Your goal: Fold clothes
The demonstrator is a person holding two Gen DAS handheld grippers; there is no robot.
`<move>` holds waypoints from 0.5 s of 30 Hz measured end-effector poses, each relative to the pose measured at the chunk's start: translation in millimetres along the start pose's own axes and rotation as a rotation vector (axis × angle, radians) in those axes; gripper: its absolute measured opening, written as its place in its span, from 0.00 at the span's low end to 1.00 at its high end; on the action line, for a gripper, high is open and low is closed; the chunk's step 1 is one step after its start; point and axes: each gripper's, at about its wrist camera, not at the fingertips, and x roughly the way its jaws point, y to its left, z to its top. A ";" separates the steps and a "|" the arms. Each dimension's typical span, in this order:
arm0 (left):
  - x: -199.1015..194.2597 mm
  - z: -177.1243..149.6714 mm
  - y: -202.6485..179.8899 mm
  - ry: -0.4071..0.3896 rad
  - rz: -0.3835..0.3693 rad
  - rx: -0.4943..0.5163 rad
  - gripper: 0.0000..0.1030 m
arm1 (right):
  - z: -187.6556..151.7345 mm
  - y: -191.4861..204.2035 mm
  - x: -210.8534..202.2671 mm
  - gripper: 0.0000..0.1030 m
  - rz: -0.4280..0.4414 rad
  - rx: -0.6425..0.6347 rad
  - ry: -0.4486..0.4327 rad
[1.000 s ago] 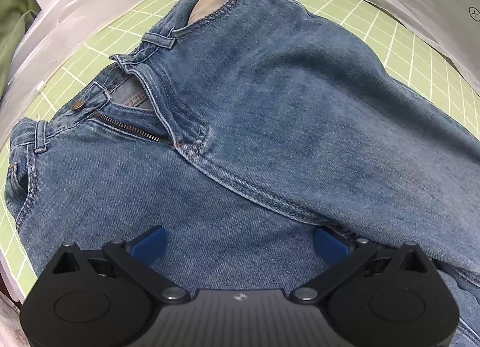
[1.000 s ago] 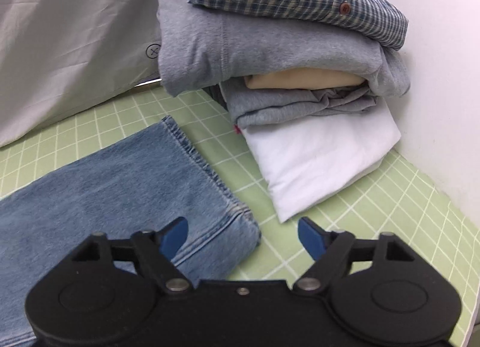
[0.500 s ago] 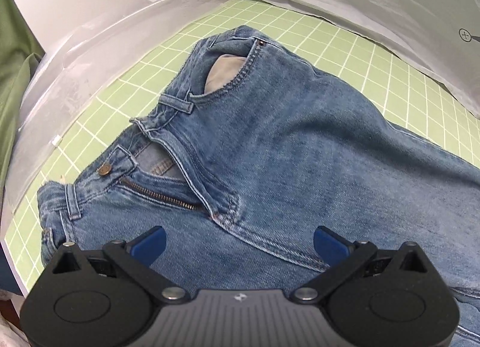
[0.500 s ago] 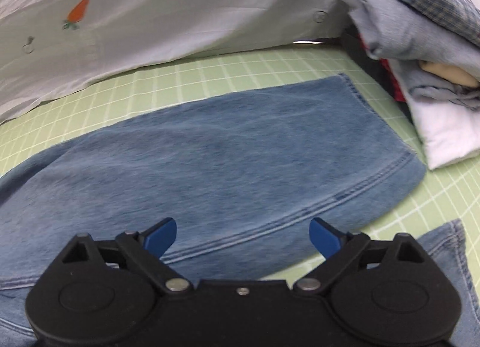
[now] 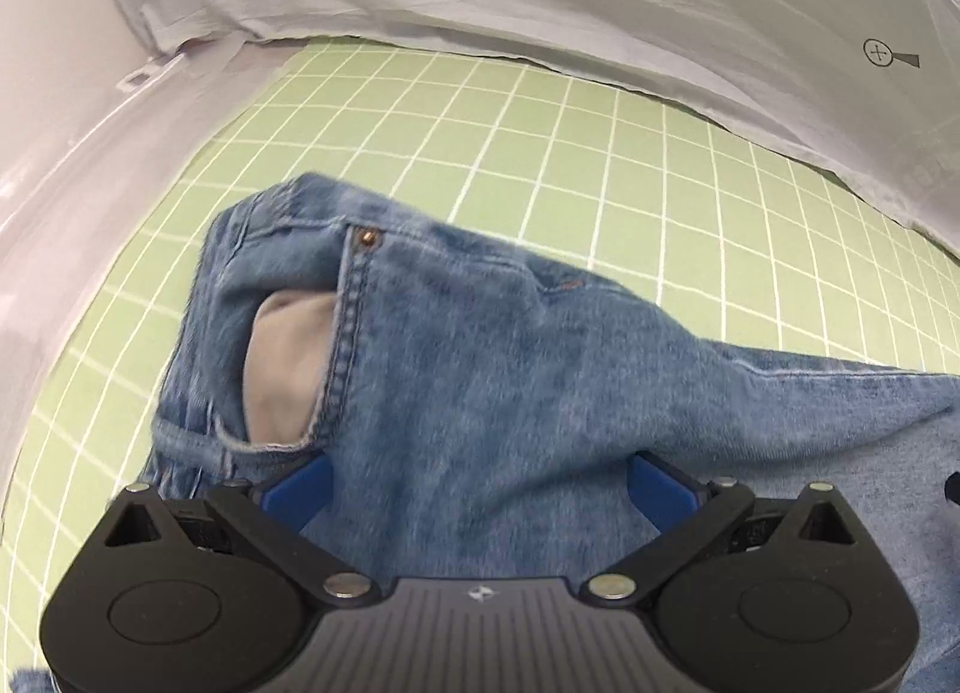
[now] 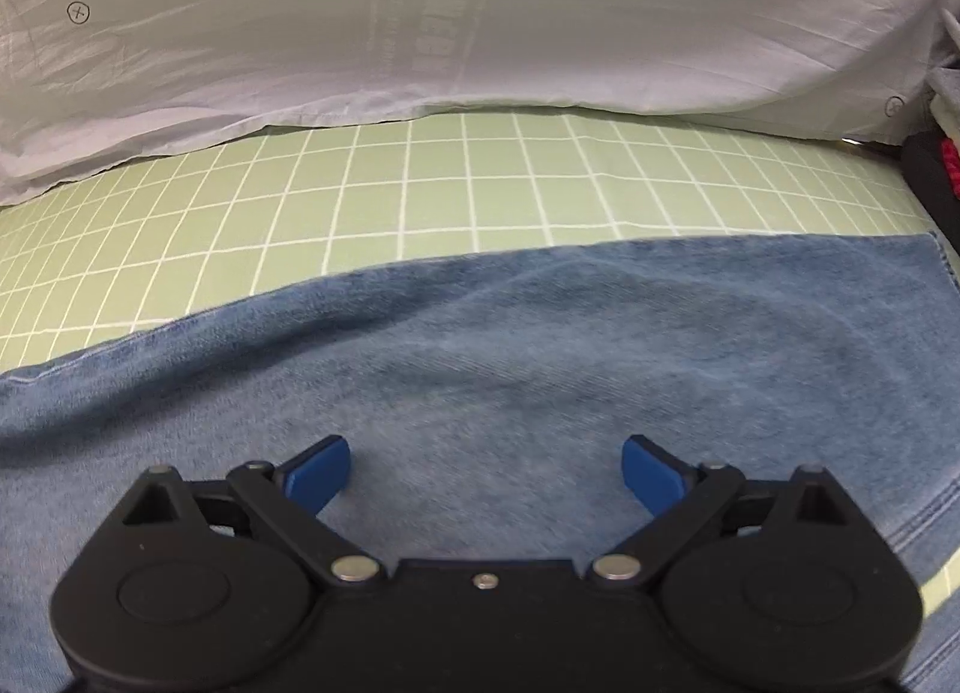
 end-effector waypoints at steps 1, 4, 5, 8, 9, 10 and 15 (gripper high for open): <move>7.4 6.3 -0.9 0.004 0.003 0.006 1.00 | 5.6 7.9 5.5 0.97 0.005 -0.003 -0.001; 30.2 23.6 -1.0 0.003 0.041 -0.015 1.00 | 24.6 29.8 19.6 0.98 0.025 -0.017 -0.009; 37.1 28.8 0.5 -0.001 0.051 -0.033 1.00 | 31.2 36.6 24.5 0.99 0.031 -0.022 -0.012; 47.6 46.4 6.2 -0.034 0.089 -0.111 1.00 | 52.1 50.4 41.5 1.00 0.034 -0.014 -0.027; 49.8 50.5 6.8 -0.043 0.094 -0.119 1.00 | 58.9 52.6 45.6 1.00 0.040 -0.013 -0.033; 52.1 54.6 7.5 -0.051 0.100 -0.128 1.00 | 65.4 54.8 49.7 1.00 0.045 -0.013 -0.039; 56.0 59.4 7.8 -0.099 0.097 -0.111 1.00 | 81.1 62.6 61.3 1.00 0.066 -0.049 -0.063</move>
